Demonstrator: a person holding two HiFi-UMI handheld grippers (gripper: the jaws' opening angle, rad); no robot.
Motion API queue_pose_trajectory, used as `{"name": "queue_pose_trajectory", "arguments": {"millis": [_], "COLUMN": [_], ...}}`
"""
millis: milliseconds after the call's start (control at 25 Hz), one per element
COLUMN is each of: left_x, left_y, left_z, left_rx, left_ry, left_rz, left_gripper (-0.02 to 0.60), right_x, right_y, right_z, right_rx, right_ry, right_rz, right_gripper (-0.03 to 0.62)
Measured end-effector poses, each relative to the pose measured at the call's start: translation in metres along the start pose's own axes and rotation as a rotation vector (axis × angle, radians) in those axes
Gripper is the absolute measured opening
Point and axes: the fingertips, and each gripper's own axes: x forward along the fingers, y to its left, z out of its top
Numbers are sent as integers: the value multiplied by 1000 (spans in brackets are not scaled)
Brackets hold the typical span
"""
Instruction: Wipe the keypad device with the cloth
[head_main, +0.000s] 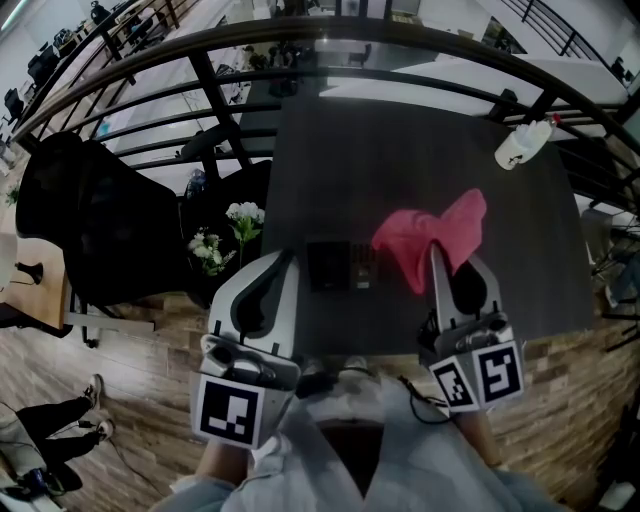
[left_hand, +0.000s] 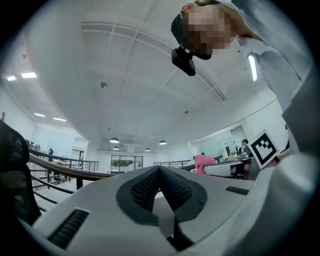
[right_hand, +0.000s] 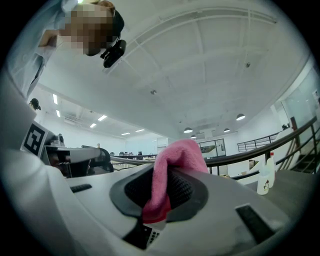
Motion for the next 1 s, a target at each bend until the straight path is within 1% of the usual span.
{"name": "queue_pose_trajectory", "arguments": {"millis": [1000], "left_x": [-4], "left_y": [-1], "left_z": [-3], "left_rx": [-4], "left_ry": [7], "left_rz": [-3], "left_gripper": [8], "right_x": [-2], "right_y": [6], "right_z": [-4], "right_rx": [-22], "right_ry": [17], "right_rz": [12], "right_gripper": [54]}}
